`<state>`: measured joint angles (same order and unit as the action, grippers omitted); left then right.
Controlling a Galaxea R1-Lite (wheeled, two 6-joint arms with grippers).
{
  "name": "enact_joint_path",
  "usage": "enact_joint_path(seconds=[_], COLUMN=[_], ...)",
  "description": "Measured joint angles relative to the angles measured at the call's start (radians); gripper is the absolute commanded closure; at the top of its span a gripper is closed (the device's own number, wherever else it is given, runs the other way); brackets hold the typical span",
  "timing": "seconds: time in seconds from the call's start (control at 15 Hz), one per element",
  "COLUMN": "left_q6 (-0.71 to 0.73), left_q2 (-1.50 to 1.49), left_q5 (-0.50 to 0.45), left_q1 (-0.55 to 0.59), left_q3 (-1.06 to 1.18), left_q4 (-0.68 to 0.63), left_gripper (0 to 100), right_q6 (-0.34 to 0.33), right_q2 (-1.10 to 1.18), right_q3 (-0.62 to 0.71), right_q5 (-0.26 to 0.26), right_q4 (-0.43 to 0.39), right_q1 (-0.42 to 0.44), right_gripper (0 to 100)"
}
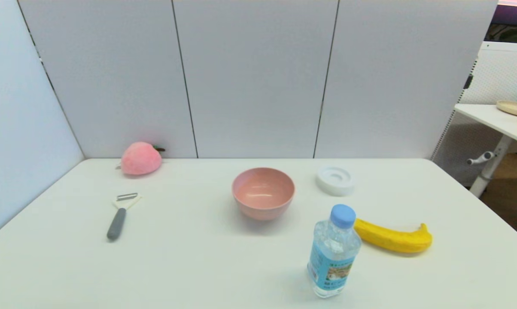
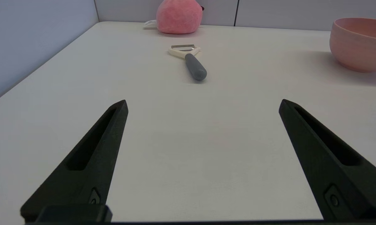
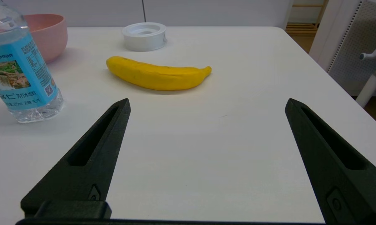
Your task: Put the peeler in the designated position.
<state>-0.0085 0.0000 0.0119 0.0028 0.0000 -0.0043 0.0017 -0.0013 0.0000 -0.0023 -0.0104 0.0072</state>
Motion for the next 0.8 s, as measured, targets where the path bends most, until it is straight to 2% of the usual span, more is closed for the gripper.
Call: enact_joint_path(seconds=[0.53,0.8], left_q6=[0.000,-0.044], left_q2=[0.000,0.000], left_q5=[0.000,0.008], left_q1=[0.000,0.000], left_q3=[0.000,0.000], left_q4=[0.000,0.000], left_gripper=[0,0], right_q6=[0.000,0.000], right_q2=[0.000,0.000], right_q3=[0.000,0.000], right_q5=[0.000,0.000], right_q4=[0.000,0.000], right_q1=[0.000,0.000], right_gripper=[0,0])
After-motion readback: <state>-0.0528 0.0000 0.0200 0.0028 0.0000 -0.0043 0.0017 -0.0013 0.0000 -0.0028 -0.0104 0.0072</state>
